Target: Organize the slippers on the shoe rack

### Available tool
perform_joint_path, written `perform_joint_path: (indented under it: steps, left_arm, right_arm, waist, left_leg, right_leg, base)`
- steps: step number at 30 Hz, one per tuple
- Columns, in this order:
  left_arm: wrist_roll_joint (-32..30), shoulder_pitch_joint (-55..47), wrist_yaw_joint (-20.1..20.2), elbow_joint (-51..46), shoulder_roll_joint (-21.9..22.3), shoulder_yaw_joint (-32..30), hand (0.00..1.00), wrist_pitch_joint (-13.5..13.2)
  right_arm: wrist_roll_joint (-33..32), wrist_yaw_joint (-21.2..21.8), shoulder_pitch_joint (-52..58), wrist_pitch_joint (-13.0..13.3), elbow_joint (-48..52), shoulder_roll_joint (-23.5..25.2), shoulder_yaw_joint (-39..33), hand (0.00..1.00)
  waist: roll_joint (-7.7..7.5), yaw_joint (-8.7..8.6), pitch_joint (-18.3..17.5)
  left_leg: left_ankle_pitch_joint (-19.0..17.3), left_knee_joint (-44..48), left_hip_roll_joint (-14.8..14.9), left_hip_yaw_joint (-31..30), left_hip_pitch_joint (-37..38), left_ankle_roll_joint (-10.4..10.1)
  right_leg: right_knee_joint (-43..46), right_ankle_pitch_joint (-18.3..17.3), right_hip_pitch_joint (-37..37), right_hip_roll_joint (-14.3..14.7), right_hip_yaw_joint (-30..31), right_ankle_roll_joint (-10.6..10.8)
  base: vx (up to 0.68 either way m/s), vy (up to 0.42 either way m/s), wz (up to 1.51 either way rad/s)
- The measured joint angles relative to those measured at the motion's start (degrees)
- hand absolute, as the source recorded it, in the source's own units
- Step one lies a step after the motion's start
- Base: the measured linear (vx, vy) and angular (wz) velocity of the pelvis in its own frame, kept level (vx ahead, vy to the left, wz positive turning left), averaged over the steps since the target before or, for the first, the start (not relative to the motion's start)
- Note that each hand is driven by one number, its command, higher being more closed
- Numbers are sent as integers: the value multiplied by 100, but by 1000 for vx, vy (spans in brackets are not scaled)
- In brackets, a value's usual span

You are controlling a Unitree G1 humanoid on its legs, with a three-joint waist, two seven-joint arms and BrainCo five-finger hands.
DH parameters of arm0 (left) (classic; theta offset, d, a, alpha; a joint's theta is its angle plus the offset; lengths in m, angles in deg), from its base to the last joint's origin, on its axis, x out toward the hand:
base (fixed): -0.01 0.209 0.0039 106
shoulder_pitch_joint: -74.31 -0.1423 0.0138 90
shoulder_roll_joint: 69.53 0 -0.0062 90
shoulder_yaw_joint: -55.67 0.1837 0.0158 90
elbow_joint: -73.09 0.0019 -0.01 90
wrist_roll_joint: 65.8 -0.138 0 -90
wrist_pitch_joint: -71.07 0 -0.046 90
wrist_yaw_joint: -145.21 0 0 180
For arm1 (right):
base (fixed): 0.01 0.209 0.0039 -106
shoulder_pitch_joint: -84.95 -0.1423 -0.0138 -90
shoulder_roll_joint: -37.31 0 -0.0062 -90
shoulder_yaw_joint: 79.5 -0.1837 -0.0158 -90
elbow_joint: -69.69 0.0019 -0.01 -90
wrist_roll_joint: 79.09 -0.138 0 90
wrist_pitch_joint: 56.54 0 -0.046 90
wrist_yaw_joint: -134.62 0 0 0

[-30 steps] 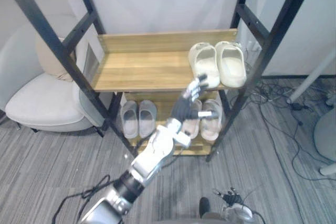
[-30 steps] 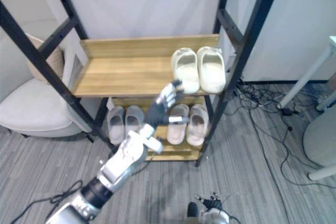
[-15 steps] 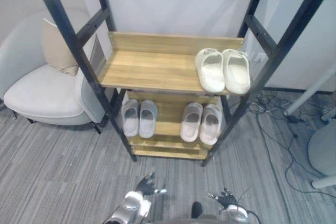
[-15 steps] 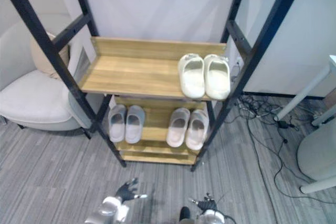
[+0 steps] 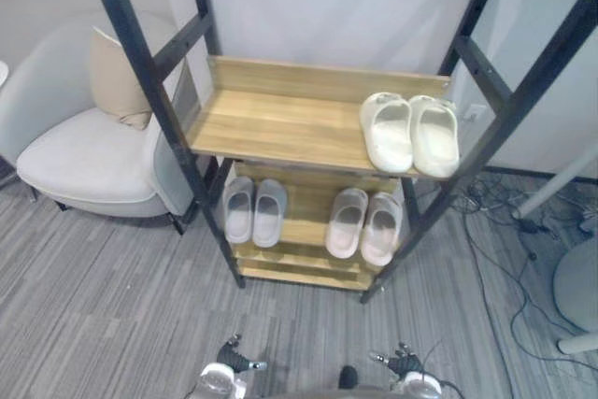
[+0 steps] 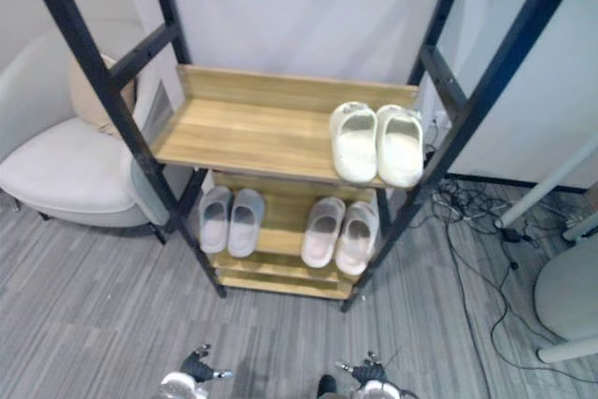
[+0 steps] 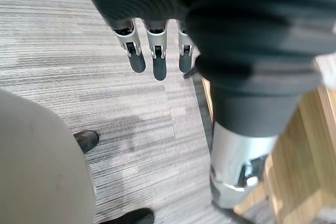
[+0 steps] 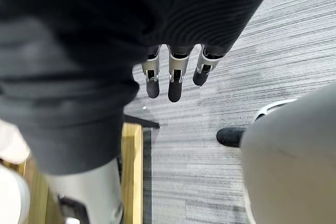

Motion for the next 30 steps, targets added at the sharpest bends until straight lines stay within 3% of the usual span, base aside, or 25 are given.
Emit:
perform_joint_path:
  steps: [1, 3, 4, 5, 6, 7, 9, 11, 12, 15, 17, 18, 19, 20, 21, 22, 23, 25, 26, 28, 30]
  left_arm:
    - [9, 11, -84, -45, -8, -9, 0, 13]
    - [42, -33, -99, -163, -91, -22, 0, 13]
    - [71, 11, -102, -206, -131, -24, 0, 14]
    - [74, 57, -102, -207, -139, -17, 0, 16]
    - [92, 71, -93, -204, -150, -17, 0, 18]
    - [180, 111, -92, -202, -186, -19, 0, 17]
    - [353, 115, -92, -193, -158, -69, 0, -1]
    - [436, 115, -85, -200, -26, -216, 0, -5]
    - [463, 114, -87, -206, 68, -317, 0, -22]
    - [499, 89, -67, -235, 107, -359, 0, -32]
    - [563, -29, -69, -437, 144, -538, 0, -99]
    - [557, -51, -64, -470, 149, -534, 0, -142]
    - [557, -51, -62, -470, 143, -532, 0, -141]
    - [555, 21, -61, -478, 86, -569, 0, -134]
    - [573, 118, -38, -484, 14, -692, 0, -117]
    - [571, 109, -39, -496, 2, -757, 0, -121]
    - [562, 84, -46, -513, 20, -756, 0, -126]
    - [559, -45, -57, -520, 155, -739, 0, -110]
    - [561, -98, -59, -459, 219, -729, 0, -103]
    - [583, 9, -60, -418, 21, -741, 0, -102]
    - [595, 51, -70, -390, 60, -717, 0, -96]
  right_arm:
    - [1, 0, -18, 6, 23, 16, 12, 0]
    - [1, -10, 30, -109, 547, -64, 457, 0]
    - [135, -2, 152, 130, 785, -95, 579, 0]
    - [499, 12, 220, 622, 776, -111, 507, 0]
    - [411, 147, 230, 563, 695, -73, 303, 0]
    - [406, 246, 225, 364, 319, 33, -179, 0]
    - [281, 217, 167, 191, 19, 36, -569, 0]
    - [356, 218, 81, 120, 8, -38, -451, 0]
    - [418, 203, 98, 87, 6, -38, -431, 0]
    - [442, 202, 7, 82, 16, 12, -238, 0]
    - [458, 156, -47, 101, 18, 61, -297, 0]
    - [456, 135, -27, 104, 25, 55, -313, 0]
    - [457, 130, -31, 104, 32, 64, -314, 0]
    - [455, 125, -69, 107, 35, 127, -368, 0]
    - [453, 126, -78, 111, 59, 185, -506, 0]
    - [445, 123, -21, 104, 63, 214, -554, 0]
    - [441, 118, 17, 103, 121, 202, -553, 0]
    - [433, 114, 273, 123, 486, 43, -544, 0]
    - [432, 114, 335, 130, 525, -45, -549, 0]
    - [411, 108, 269, 73, 442, 166, -728, 0]
    - [440, 140, 233, 59, 438, 169, -726, 0]
  waist:
    - [-81, 1, 42]
    - [-77, 17, 44]
    - [-115, 3, 44]
    - [-122, 34, 30]
    - [-120, 17, 22]
    - [-167, 1, -8]
    - [-5, 50, 104]
    - [108, 63, 92]
    - [194, 105, 44]
    - [135, 164, 86]
    - [62, 162, 164]
    - [97, 142, 188]
    - [102, 134, 189]
    - [45, 144, 311]
    - [-49, 138, 399]
    - [-118, 119, 412]
    - [-115, 119, 407]
    - [197, 96, 272]
    - [380, 106, 203]
    - [-92, 101, 248]
    - [-35, 137, 294]
  left_leg:
    - [-23, 144, -125, -302, -21, 17]
    - [-11, 300, -173, -865, -174, 7]
    - [6, 350, -191, -1020, -309, -25]
    - [64, 360, -270, -1323, -480, -73]
    - [126, 341, -319, -1527, -574, -105]
    - [276, 274, -374, -1841, -712, -183]
    - [511, 44, -233, -2106, -823, -335]
    - [664, -79, -66, -2179, -1036, -444]
    - [778, -176, 26, -2210, -1125, -499]
    - [1017, -310, 151, -2134, -1231, -573]
    - [1468, -347, 108, -940, -1301, -274]
    - [1632, -370, 74, -625, -1380, -101]
    - [1643, -378, 79, -583, -1420, -94]
    - [1197, 183, 132, -159, -1678, 124]
    - [556, 1421, 199, 404, -2089, 430]
    - [162, 2331, 264, 835, -2228, 571]
    - [-18, 2674, 326, 1001, -2218, 569]
    - [-557, 2781, 596, 1036, -1976, 328]
    - [-867, 2404, 704, 910, -1834, 81]
    - [-1034, 2106, 2, 843, -1787, 158]
    - [-967, 2117, -211, 765, -1638, 363]
  right_leg:
    - [679, -248, -111, -202, 149, -20]
    - [1102, -373, -194, -121, 749, -116]
    - [946, -492, -158, 1, 1038, -201]
    - [581, -622, 33, 66, 1277, -320]
    - [344, -692, 139, 94, 1349, -323]
    - [-101, -823, 303, 133, 1433, -172]
    - [-403, -656, 392, 274, 1210, -28]
    - [-753, -422, 469, 425, 922, -55]
    - [-935, -319, 476, 520, 749, -107]
    - [-1003, -268, 502, 635, 510, -170]
    - [-981, -271, 681, 590, 377, -209]
    - [-971, -288, 755, 628, 323, -305]
    - [-971, -300, 755, 584, 264, -348]
    - [-965, -398, 779, 513, -60, -348]
    - [-782, -479, 768, 317, -360, -332]
    - [-687, -561, 784, 142, -531, -309]
    - [-680, -592, 827, 102, -602, -260]
    - [-605, -762, 799, 173, -778, -8]
    - [-353, -855, 631, 277, -706, 120]
    - [485, -1230, 230, -180, -47, 294]
    - [1553, -1193, -100, -418, 308, 204]
  base:
    - [0, -46, 112]
    - [-21, -97, 147]
    - [-38, -151, 158]
    - [-36, -137, 131]
    - [-7, -179, 146]
    - [8, -211, 125]
    - [-17, -225, 89]
    - [-37, -117, 59]
    - [-16, -90, 62]
    - [-34, -74, 52]
    - [-71, -44, 115]
    - [-57, 8, 128]
    - [-133, 84, 146]
    - [-179, 92, 130]
    - [-256, 114, 139]
    - [-211, 66, 100]
    - [-159, 145, 90]
    - [-35, 206, 79]
    - [75, 214, 80]
    - [115, 184, 100]
    - [198, 189, 57]
